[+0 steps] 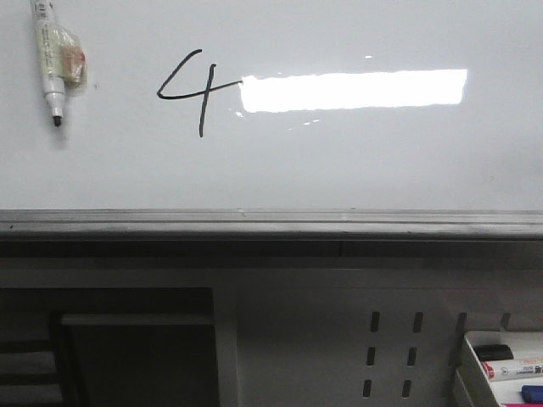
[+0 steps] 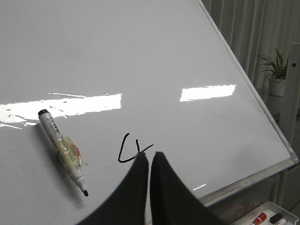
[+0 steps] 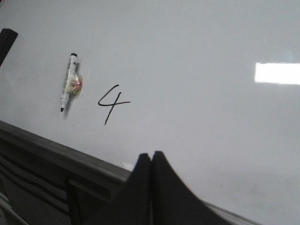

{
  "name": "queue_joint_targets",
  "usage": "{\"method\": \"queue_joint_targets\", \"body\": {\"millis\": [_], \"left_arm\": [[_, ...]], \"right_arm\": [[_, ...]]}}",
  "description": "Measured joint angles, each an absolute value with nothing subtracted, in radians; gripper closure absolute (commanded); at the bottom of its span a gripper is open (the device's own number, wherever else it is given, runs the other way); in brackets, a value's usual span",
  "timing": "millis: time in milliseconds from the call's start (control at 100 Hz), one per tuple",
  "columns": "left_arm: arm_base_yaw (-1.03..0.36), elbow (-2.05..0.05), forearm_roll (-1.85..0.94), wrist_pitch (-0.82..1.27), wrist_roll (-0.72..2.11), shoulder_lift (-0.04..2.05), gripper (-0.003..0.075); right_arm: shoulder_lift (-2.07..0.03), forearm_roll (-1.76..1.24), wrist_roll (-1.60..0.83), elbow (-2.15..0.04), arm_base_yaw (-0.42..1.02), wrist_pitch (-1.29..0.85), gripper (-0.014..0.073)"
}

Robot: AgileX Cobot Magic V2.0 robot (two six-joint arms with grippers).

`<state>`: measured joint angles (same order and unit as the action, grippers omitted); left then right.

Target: Write number 4 on whiteboard

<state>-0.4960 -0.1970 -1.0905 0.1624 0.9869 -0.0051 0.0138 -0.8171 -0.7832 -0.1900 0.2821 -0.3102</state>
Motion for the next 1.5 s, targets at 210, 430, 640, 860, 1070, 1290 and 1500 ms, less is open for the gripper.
{"method": "queue_joint_targets", "body": {"millis": [210, 430, 640, 860, 1070, 1290, 1500], "left_arm": [[-0.496, -0.197, -1.09, 0.162, 0.987, -0.005, 0.0741], [-0.496, -0.197, -1.09, 0.162, 0.987, -0.005, 0.0741], [-0.491, -0.187, -0.83, 0.16, 0.807, -0.005, 0.0741], [-0.414, -0.09, -0.302, 0.097, 0.283, -0.005, 0.0741], [-0.245, -0.012, -0.176, 0.051, 0.177, -0.005, 0.0741], [-0.143, -0.003, -0.079, 0.0, 0.06, -0.005, 0.0741], [-0.139, -0.003, -0.041, 0.0, 0.049, -0.005, 0.0741]], "right_arm": [[0.014, -0.817, -0.783, -0.19, 0.282, -0.31, 0.0659], [0.014, -0.817, -0.783, -0.19, 0.282, -0.31, 0.0659], [0.014, -0.817, -0.783, -0.19, 0.282, -0.31, 0.0659], [0.014, -0.817, -0.783, -0.19, 0.282, -0.309, 0.0659], [0.014, -0.817, -0.783, -0.19, 0.282, -0.309, 0.0659], [0.014, -0.819, -0.783, -0.19, 0.282, -0.309, 0.0659], [0.014, -0.819, -0.783, -0.19, 0.282, -0.309, 0.0659]]}}
